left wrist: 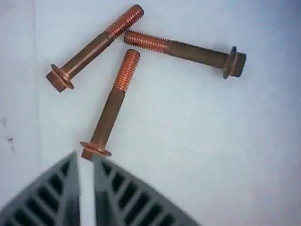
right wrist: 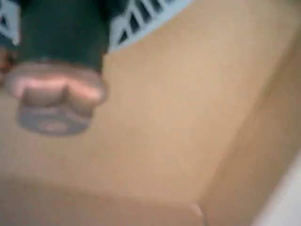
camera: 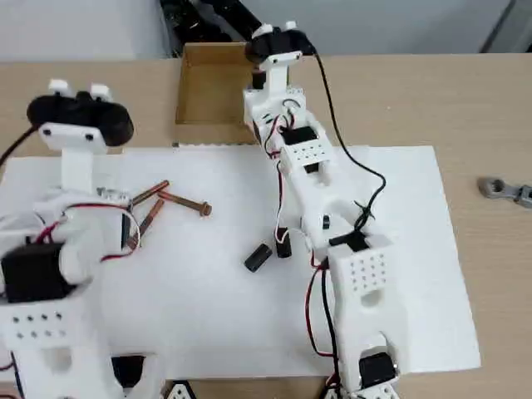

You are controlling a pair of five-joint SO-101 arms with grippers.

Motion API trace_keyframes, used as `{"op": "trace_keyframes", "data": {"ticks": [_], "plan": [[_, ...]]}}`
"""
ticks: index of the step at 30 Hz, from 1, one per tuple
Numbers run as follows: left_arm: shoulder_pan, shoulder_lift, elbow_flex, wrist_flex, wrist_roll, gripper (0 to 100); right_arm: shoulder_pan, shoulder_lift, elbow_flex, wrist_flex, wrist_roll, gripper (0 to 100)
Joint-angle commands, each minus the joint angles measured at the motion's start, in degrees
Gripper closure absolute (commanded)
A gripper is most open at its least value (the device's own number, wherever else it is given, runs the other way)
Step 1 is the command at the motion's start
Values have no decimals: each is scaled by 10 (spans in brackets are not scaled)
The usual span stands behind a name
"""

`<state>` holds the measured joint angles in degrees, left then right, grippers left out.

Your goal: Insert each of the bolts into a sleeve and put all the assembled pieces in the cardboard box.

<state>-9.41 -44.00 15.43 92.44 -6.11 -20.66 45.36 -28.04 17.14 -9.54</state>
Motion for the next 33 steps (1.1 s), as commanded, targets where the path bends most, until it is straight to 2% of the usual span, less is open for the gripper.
{"op": "trace_keyframes", "data": {"ticks": [1,11,18,24,27,29,31,33], "plan": [[0,-49,28,-26,-5,994,6,20,-71,-15,-6,909],[-2,-97,44,-22,-4,994,6,93,-109,-16,-6,880],[-2,-92,44,-24,-3,994,6,72,-110,-8,-6,883],[-4,-91,44,-25,35,902,3,-51,-110,133,-7,883],[-4,-77,58,-34,41,898,5,-107,-110,222,-7,884],[-4,-47,78,-39,36,899,6,-141,-110,280,-7,916],[-3,-9,99,-53,23,900,6,-176,-110,328,-6,996],[-4,31,114,-74,20,900,6,-213,-109,373,-5,984]]}}
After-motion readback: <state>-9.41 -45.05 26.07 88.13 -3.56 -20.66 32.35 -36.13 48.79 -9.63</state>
